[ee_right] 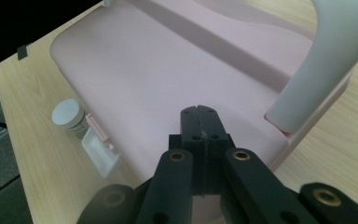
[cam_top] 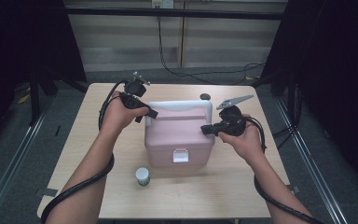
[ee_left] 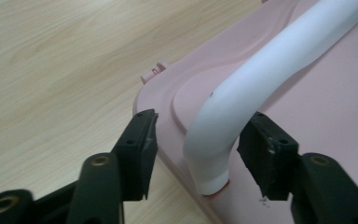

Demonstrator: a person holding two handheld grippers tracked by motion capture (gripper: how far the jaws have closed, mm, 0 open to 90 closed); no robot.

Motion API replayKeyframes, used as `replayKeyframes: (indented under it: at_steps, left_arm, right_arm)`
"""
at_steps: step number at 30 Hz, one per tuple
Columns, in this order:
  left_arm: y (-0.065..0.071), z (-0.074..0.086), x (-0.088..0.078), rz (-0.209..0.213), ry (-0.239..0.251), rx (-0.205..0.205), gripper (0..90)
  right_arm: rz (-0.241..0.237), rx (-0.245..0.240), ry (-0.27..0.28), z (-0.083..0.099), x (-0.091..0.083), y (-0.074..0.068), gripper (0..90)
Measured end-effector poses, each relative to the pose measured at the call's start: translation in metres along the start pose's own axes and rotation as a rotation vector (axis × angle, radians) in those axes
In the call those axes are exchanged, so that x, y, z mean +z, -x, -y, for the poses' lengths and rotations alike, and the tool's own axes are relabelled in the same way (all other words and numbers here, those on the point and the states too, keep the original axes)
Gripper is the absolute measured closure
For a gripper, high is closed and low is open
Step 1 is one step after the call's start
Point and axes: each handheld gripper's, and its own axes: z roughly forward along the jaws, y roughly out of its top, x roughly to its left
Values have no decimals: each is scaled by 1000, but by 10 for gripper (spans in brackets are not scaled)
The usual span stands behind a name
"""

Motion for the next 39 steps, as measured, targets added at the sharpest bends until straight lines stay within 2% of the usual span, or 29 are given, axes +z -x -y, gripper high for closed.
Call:
replayKeyframes:
  at_steps: [3,7,14,17,21,23,24,27,32,35,39]
  left_arm:
    - [1,-2,-5,-22,1,0,578]
    - [4,-5,-7,-21,-17,-1,684]
    - [4,-7,-8,-16,-30,22,689]
    - [2,-8,-9,-15,-30,40,690]
    - [3,-9,-9,-16,-26,49,690]
    - [3,-10,-10,-21,-27,67,690]
    - [4,-10,-10,-22,-25,60,690]
    - [3,-11,-11,-23,-23,79,690]
    - [4,-12,-17,-21,-1,70,689]
    - [4,-15,-22,-21,8,78,689]
    - [4,-18,-26,-27,19,83,688]
  right_arm:
    - [3,-3,1,0,0,0,900]
    - [7,-12,-5,-1,0,-1,900]
    - [18,-25,-14,-3,0,-3,900]
    - [40,-48,-35,-6,-1,-6,900]
    - [42,-67,-49,-6,-3,-8,900]
    - [45,-64,-51,-5,-5,-7,900]
    - [59,-62,-50,-3,-8,-5,900]
    - [54,-53,-46,1,-14,-1,900]
    - [81,-42,-46,9,-27,7,900]
    - [94,-31,-56,14,-32,14,900]
    - [83,-18,-57,19,-32,16,900]
